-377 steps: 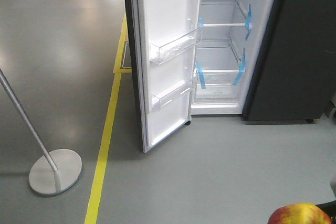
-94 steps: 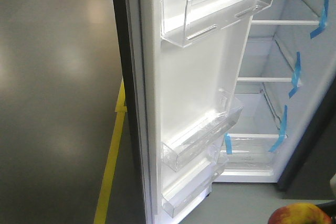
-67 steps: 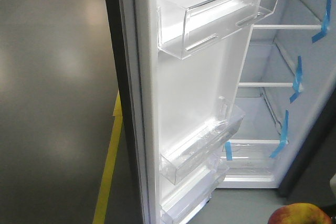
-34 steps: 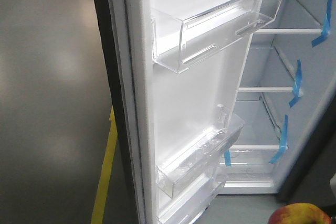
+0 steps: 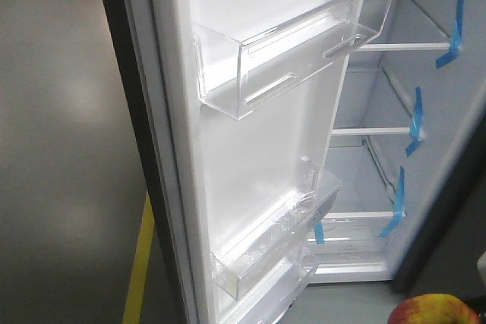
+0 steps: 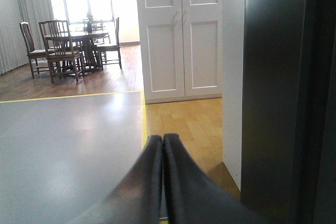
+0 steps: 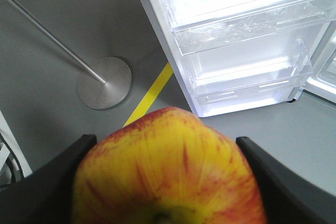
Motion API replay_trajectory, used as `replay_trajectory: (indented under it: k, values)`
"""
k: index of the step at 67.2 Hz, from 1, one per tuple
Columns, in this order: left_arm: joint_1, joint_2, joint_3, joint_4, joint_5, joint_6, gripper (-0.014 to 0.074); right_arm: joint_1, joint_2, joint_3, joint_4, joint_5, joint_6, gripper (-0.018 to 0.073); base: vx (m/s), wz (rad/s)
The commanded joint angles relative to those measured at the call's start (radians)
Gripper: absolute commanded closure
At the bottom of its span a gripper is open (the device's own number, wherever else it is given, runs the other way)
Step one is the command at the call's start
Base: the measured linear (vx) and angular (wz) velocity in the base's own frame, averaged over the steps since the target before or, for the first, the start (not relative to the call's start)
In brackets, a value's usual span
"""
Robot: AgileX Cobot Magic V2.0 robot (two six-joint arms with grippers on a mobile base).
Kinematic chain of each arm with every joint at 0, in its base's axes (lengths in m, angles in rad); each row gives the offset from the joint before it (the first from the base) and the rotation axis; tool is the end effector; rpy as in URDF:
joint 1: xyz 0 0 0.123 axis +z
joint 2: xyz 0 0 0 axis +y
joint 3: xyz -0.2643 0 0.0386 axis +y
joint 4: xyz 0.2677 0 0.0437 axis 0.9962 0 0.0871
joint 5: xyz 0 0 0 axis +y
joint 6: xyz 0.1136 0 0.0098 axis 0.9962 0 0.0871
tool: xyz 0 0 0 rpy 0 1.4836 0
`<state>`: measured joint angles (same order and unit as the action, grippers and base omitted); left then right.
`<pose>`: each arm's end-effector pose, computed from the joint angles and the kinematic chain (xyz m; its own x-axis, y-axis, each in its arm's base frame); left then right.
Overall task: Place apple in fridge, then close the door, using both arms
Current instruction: 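Approach the refrigerator door bins with the apple held, then raise the right gripper with the apple above the upper door bin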
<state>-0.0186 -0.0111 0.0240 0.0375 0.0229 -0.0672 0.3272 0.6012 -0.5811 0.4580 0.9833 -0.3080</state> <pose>0.1174 -0.0021 0.2046 0.0508 -0.0307 -0.9982 0.0193 0.9994 -0.0297 0.1201 0.0851 0.2619 -0.6985 -0.2776 -0.6596 -0.5542 0.7930 0.2531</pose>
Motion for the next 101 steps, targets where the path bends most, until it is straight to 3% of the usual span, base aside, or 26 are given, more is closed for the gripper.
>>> replay_trajectory:
  k: [1,61,76,88,101]
  values:
    - [-0.001,-0.015,-0.017,-0.009,-0.071,0.0,0.0603,0.0,0.001,-0.028,0.03,-0.049,-0.005,0.0536,0.02,-0.04]
    - [-0.001,-0.015,-0.017,-0.009,-0.071,0.0,0.0603,0.0,0.001,-0.028,0.037,-0.05,-0.005,0.0536,0.0,0.0]
    - [-0.001,-0.015,-0.017,-0.009,-0.071,0.0,0.0603,0.0,0.003,-0.033,0.021,-0.134,-0.03,0.0536,0.0,0.0]
    - [-0.001,-0.015,-0.017,-0.009,-0.071,0.0,0.0603,0.0,0.063,-0.146,-0.068,-0.188,-0.028,0.0534,0.0,0.0]
    - [-0.001,-0.015,-0.017,-0.009,-0.071,0.0,0.0603,0.0,0.215,-0.401,-0.106,-0.184,-0.025,0.0531,0.0,0.0]
